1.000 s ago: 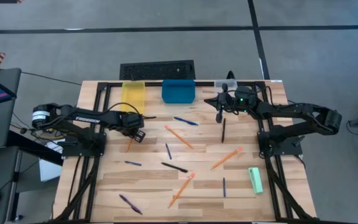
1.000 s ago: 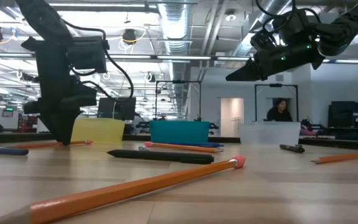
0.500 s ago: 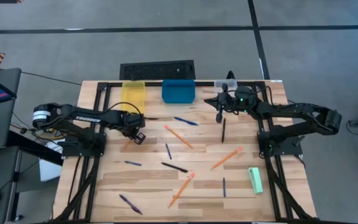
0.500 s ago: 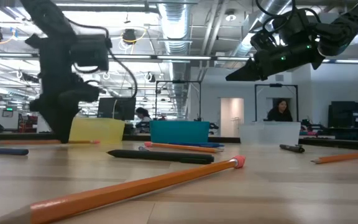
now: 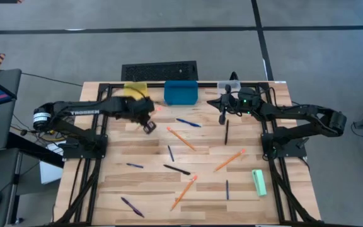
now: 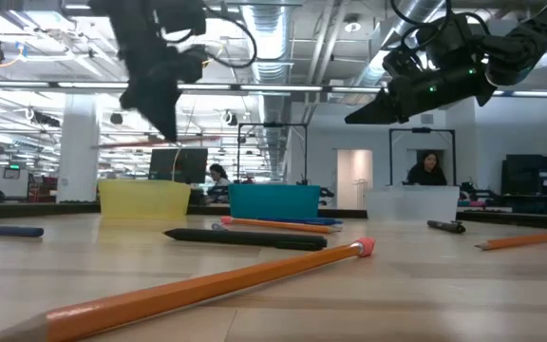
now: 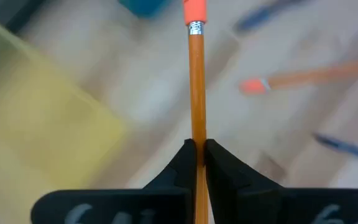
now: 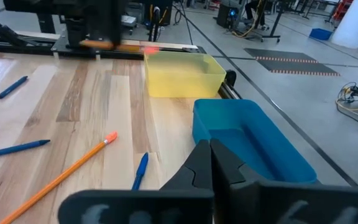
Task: Sort crayons/erasers/pens/pencils in bins
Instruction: Put the orange pencil into the transparent yellow bin, then put the black pen into the transparent blue bin
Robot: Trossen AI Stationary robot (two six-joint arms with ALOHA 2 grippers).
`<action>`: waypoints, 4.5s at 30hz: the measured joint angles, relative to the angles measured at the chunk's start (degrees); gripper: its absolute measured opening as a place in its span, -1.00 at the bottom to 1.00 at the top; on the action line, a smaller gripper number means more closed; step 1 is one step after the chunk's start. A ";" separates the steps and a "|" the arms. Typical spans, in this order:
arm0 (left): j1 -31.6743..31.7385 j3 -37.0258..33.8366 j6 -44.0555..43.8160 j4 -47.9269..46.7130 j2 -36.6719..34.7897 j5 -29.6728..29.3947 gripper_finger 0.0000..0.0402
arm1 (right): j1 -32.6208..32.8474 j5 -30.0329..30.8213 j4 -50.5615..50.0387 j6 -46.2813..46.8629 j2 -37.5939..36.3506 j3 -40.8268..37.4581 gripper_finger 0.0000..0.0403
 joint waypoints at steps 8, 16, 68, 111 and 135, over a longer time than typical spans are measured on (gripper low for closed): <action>14.82 4.48 4.71 -1.23 -0.02 -3.53 -0.97 | 0.41 0.00 -0.06 -0.01 0.00 0.00 -0.98; 25.72 -0.57 8.50 7.85 -0.04 0.31 -0.97 | 0.48 0.00 -0.04 -0.02 0.00 0.00 -0.98; 34.77 -7.41 9.18 18.77 9.03 4.71 -0.97 | 1.11 0.02 -0.06 -0.68 0.00 0.00 -0.98; 14.67 -16.21 14.99 32.02 -12.12 6.21 -1.00 | 0.59 0.42 -1.42 -0.43 0.00 0.00 -0.95; -4.11 -43.60 21.17 90.61 -13.27 10.81 -1.00 | 19.12 7.54 -58.11 -3.50 0.02 15.54 -0.91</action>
